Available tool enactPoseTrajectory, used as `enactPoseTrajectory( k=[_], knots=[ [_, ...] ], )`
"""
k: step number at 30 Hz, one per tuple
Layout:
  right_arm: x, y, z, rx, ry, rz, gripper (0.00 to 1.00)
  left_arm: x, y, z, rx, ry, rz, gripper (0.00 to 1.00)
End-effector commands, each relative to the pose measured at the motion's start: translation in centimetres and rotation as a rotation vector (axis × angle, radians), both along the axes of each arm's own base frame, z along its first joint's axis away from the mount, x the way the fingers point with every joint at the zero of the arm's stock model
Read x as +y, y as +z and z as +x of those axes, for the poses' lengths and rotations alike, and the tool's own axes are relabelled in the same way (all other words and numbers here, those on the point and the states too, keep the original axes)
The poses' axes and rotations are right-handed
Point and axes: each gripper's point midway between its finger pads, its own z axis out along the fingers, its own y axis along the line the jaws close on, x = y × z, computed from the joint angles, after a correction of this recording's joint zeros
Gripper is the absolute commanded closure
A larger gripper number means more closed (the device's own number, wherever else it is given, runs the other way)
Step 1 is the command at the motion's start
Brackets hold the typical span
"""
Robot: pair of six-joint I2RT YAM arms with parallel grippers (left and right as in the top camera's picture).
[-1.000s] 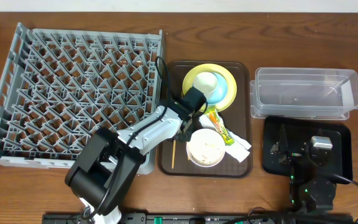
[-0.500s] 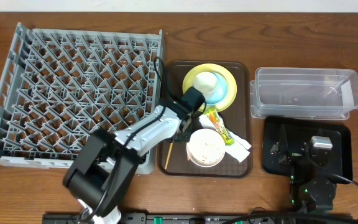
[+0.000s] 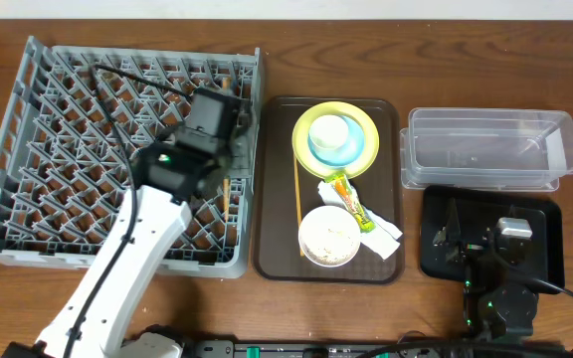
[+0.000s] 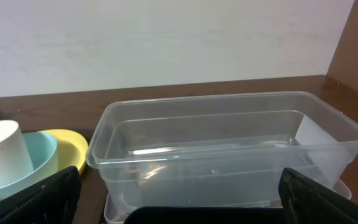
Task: Sort waste into correct bins and load items into the dishwasher
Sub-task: 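Grasp the chopsticks with the left gripper and lift toward the rack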
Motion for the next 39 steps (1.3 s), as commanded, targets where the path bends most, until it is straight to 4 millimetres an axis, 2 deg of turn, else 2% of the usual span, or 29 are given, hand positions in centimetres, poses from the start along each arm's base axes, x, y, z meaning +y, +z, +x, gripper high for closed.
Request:
enactPoseTrajectory(
  k=[1,9,13,15,19,24,28,36,37,39],
  knots=[
    [-0.2,-0.1,0.0,0.004,-0.007,-0.006,0.01,0.1,-2.3,-0.1,0.077,-0.092,0.046,0.92],
    [-0.1,-0.1,0.0,0.004,-0.006,-0.006,0.01,0.0,-6.9,0.2,0.209,-0.115,0.097,0.92],
    [-0.2,-0.1,0.0,0.004,-0.007,-0.006,0.01,0.5,-7.8,0.3,0.236,-0.100,0.103,0.73],
    [-0.1,-0.1,0.0,0.004,-0.007,-0.005,0.01,1.0,-7.7,0.6,0.233,-0.086,0.100,0.61],
    [-0.1,-0.1,0.0,0.004,-0.006,-0.006,0.01,1.2,-6.8,1.0,0.211,-0.068,0.075,0.58],
    [-0.2,-0.1,0.0,0.004,-0.007,-0.005,0.01,-3.7,-4.8,-0.2,0.223,-0.111,-0.181,0.58],
    [-0.2,-0.1,0.0,0.004,-0.007,-0.006,0.01,-6.6,-5.0,-1.5,0.252,-0.083,-0.220,0.58],
    [-0.1,-0.1,0.0,0.004,-0.006,-0.006,0.01,-9.9,-8.6,-1.8,0.209,-0.042,-0.112,0.58],
    [-0.2,-0.1,0.0,0.004,-0.007,-0.006,0.01,-10.9,-9.7,-1.7,0.216,-0.062,-0.110,0.59],
    [-0.1,-0.1,0.0,0.004,-0.006,-0.006,0.01,-11.6,-11.0,-1.5,0.226,-0.072,-0.102,0.59]
  ],
)
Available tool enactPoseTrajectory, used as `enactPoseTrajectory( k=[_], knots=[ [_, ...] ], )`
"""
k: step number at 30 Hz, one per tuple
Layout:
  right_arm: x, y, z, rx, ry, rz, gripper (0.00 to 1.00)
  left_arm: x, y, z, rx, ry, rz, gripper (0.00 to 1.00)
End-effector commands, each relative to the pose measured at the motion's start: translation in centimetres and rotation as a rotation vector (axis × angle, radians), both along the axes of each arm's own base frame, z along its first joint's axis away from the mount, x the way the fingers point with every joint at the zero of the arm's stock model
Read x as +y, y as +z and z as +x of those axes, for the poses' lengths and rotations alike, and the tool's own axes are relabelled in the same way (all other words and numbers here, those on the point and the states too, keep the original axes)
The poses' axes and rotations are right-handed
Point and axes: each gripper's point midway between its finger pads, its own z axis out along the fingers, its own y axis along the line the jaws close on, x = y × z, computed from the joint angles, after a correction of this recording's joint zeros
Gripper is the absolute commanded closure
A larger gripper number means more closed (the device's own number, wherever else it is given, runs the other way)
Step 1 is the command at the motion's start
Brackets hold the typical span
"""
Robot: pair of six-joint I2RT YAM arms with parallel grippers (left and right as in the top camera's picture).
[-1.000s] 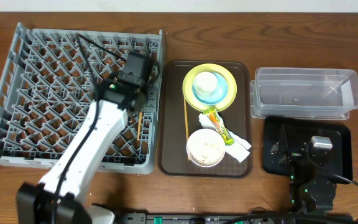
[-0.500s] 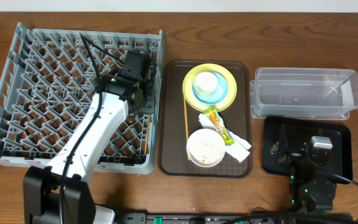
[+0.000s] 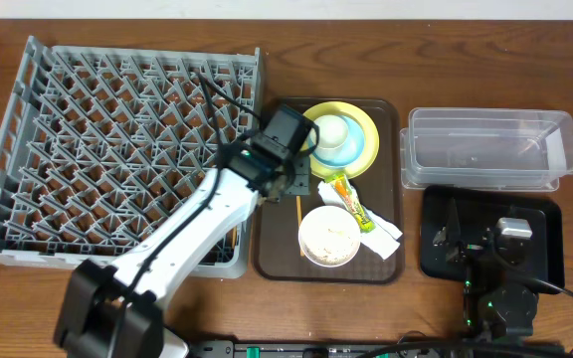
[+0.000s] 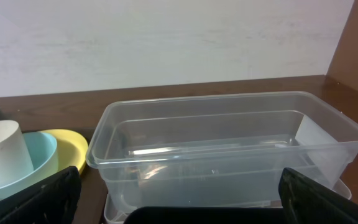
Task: Sort waste into correct bins and load items into the dishwasher
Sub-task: 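Grasp the chopsticks with the left gripper and lift toward the rack, then insert the chopsticks upright into the rack's right edge slots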
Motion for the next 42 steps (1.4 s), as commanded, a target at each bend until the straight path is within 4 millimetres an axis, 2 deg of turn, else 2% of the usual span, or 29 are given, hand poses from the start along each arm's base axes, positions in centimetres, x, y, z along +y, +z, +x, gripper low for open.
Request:
enactPoseTrajectory(
  k=[1,8,17,18,21,22,25,27,30,32,33,36,39,42],
  knots=[
    [-0.2,-0.1,0.0,0.004,-0.007,-0.006,0.01,-0.2,-3.8,0.4,0.036,0.042,0.063,0.59],
    [-0.2,-0.1,0.0,0.004,-0.007,-0.006,0.01,-0.1,-9.2,0.4,0.128,0.049,0.128,0.59],
    [-0.2,-0.1,0.0,0.004,-0.007,-0.006,0.01,0.1,-12.9,0.1,0.188,0.047,0.172,0.59],
    [-0.2,-0.1,0.0,0.004,-0.007,-0.006,0.01,0.2,-13.2,0.0,0.195,0.047,0.177,0.64],
    [-0.1,-0.1,0.0,0.004,-0.006,-0.006,0.01,0.3,-13.6,-0.1,0.202,0.048,0.183,0.90],
    [-0.2,-0.1,0.0,0.004,-0.007,-0.006,0.01,0.3,-13.5,0.0,0.201,0.049,0.182,0.92],
    [-0.1,-0.1,0.0,0.004,-0.006,-0.006,0.01,0.3,-12.6,0.4,0.181,0.055,0.166,0.92],
    [-0.2,-0.1,0.0,0.004,-0.007,-0.006,0.01,0.3,-11.2,1.1,0.150,0.059,0.146,0.92],
    [-0.1,-0.1,0.0,0.004,-0.006,-0.006,0.01,0.7,-7.8,2.4,0.084,0.056,0.110,0.92],
    [-0.1,-0.1,0.0,0.004,-0.006,-0.006,0.01,1.6,-4.4,3.2,0.024,0.063,0.080,0.92],
    [-0.1,-0.1,0.0,0.004,-0.006,-0.006,0.01,2.8,-2.1,3.3,-0.013,0.068,0.067,0.92],
    [-0.1,-0.1,0.0,0.004,-0.006,-0.006,0.01,5.3,1.5,2.9,-0.058,0.086,0.060,0.92],
    [-0.2,-0.1,0.0,0.004,-0.007,-0.006,0.01,8.0,4.0,2.3,-0.092,0.081,0.077,0.92],
    [-0.2,-0.1,0.0,0.004,-0.007,-0.006,0.01,10.2,5.0,1.6,-0.099,0.069,0.108,0.92]
  ],
)
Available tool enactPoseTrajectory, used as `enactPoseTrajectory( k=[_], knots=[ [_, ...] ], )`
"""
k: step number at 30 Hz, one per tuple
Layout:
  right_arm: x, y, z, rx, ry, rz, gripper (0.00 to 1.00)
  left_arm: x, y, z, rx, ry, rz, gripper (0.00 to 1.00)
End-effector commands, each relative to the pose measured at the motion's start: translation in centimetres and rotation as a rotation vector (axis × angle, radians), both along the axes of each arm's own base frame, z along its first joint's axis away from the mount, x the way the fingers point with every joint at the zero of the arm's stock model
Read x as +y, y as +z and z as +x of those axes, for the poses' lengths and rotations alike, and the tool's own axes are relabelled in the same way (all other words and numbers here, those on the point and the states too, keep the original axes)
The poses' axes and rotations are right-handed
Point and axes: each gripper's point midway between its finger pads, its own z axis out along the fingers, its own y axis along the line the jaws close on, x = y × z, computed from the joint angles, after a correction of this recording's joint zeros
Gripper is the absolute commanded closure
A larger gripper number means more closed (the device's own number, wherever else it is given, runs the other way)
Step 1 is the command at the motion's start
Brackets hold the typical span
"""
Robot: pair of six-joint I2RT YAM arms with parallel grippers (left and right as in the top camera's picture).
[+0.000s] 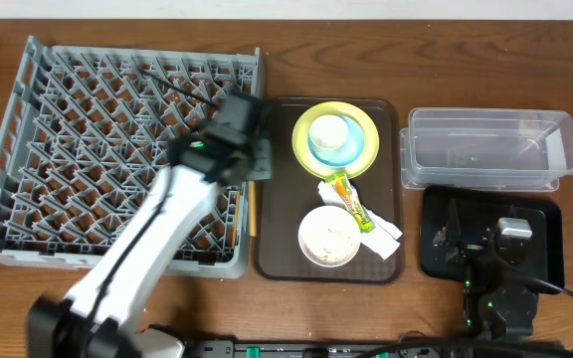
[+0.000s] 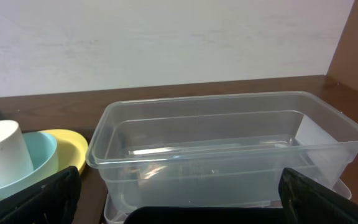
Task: Sort waste into correct bins and load items into the dishwasher
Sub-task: 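Insert the chopsticks upright into the rack's right edge slots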
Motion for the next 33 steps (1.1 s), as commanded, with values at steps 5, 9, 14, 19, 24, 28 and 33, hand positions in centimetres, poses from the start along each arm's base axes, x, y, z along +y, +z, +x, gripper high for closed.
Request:
enactPoseTrajectory(
  k=[5,9,14,19,24,28,33],
  knots=[
    [-0.2,-0.1,0.0,0.004,-0.007,-0.006,0.01,3.3,-0.5,-0.6,0.034,-0.085,0.103,0.91],
    [-0.2,-0.1,0.0,0.004,-0.007,-0.006,0.01,3.8,-2.3,-0.5,0.081,-0.096,0.147,0.89],
    [-0.2,-0.1,0.0,0.004,-0.007,-0.006,0.01,4.7,-3.7,0.0,0.107,-0.073,0.214,0.88],
    [-0.2,-0.1,0.0,0.004,-0.007,-0.006,0.01,4.7,-4.5,0.0,0.130,-0.075,0.221,0.88],
    [-0.2,-0.1,0.0,0.004,-0.007,-0.006,0.01,4.7,-4.5,0.1,0.126,-0.075,0.220,0.57],
    [-0.2,-0.1,0.0,0.004,-0.007,-0.006,0.01,4.6,-3.9,0.4,0.109,-0.066,0.211,0.50],
    [-0.2,-0.1,0.0,0.004,-0.007,-0.006,0.01,4.1,-1.2,0.8,0.040,-0.034,0.156,0.47]
  ],
)
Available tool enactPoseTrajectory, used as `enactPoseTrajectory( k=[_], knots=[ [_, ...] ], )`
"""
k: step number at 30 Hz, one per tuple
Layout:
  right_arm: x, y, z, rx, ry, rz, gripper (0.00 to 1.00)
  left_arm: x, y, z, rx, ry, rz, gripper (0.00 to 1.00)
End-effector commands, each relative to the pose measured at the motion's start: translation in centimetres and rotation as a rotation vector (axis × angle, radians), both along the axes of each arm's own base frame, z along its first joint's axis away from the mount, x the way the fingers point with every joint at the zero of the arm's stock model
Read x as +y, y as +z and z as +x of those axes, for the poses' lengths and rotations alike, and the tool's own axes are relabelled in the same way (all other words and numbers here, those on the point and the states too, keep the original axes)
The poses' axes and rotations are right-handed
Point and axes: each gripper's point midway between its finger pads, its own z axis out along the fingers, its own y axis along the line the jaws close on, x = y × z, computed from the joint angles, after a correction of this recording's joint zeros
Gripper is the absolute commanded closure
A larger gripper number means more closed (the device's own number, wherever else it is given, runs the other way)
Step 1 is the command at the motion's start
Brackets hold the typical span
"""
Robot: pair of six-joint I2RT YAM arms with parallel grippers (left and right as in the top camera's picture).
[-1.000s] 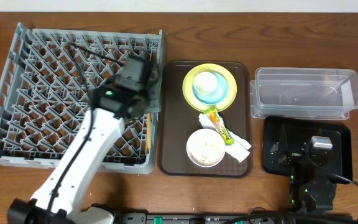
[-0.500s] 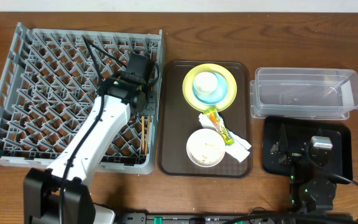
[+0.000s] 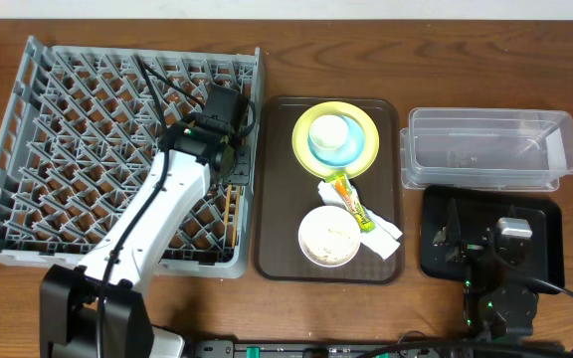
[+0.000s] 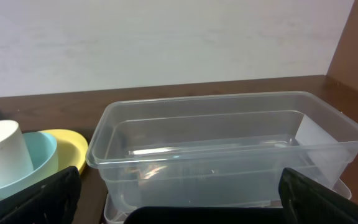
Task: Sort waste into correct bins and load items into the dishwasher
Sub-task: 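Insert the chopsticks upright into the rack's right edge slots, then reach the right gripper to the snack wrapper and grasp it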
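Observation:
My left gripper point(image 3: 225, 159) hangs over the right side of the grey dish rack point(image 3: 28, 149), its fingers hidden under the wrist. Just below it, wooden chopsticks point(image 3: 231, 214) lie in the rack; I cannot tell whether the gripper touches them. The brown tray point(image 3: 277, 259) holds a yellow plate point(image 3: 366, 124) with a blue bowl point(image 3: 346, 151) and a white cup point(image 3: 328, 129), an orange-green wrapper point(image 3: 352, 200), a white napkin point(image 3: 384, 235) and a white bowl point(image 3: 328, 236). My right gripper point(image 4: 182, 194) is open and parked by the clear bin point(image 4: 229, 149).
The clear plastic bin point(image 3: 490, 149) stands at the right, with a black bin point(image 3: 545, 224) in front of it under the right arm. The left arm's cable trails across the rack. The plate point(image 4: 73, 144), bowl and cup point(image 4: 2, 152) show at the left of the right wrist view.
The left gripper has moved from the rack's right edge further in and back over the rack. The chopstick that hung beside the tray now lies in the rack. The right arm has not moved.
The left gripper was over the rack, with one chopstick in the rack and another on the tray's left side. Then it was at the tray over that chopstick. Then it held the chopstick at the rack's edge, and now the chopstick is in the rack.

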Motion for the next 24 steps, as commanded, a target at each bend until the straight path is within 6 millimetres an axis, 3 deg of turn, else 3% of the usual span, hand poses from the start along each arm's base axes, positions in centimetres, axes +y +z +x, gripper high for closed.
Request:
enactPoseTrajectory(
  k=[1,7,14,20,24],
  knots=[
    [-0.1,-0.1,0.0,0.003,-0.006,-0.004,0.01,-0.1,4.1,0.4,-0.110,0.047,-0.064,0.45],
    [1.1,-0.1,0.1,0.003,0.066,0.007,0.01,0.4,9.2,-1.4,-0.237,0.068,-0.120,0.32],
    [4.3,2.7,-0.3,-0.073,0.250,0.053,0.01,1.2,14.8,-3.6,-0.409,0.068,-0.184,0.20],
    [5.3,7.0,-1.4,0.008,0.309,0.065,0.01,1.4,16.4,-4.4,-0.462,0.067,-0.202,0.14],
    [7.0,10.8,-0.6,0.191,0.407,0.066,0.01,1.4,16.1,-4.3,-0.454,0.066,-0.199,0.09]
  ],
)
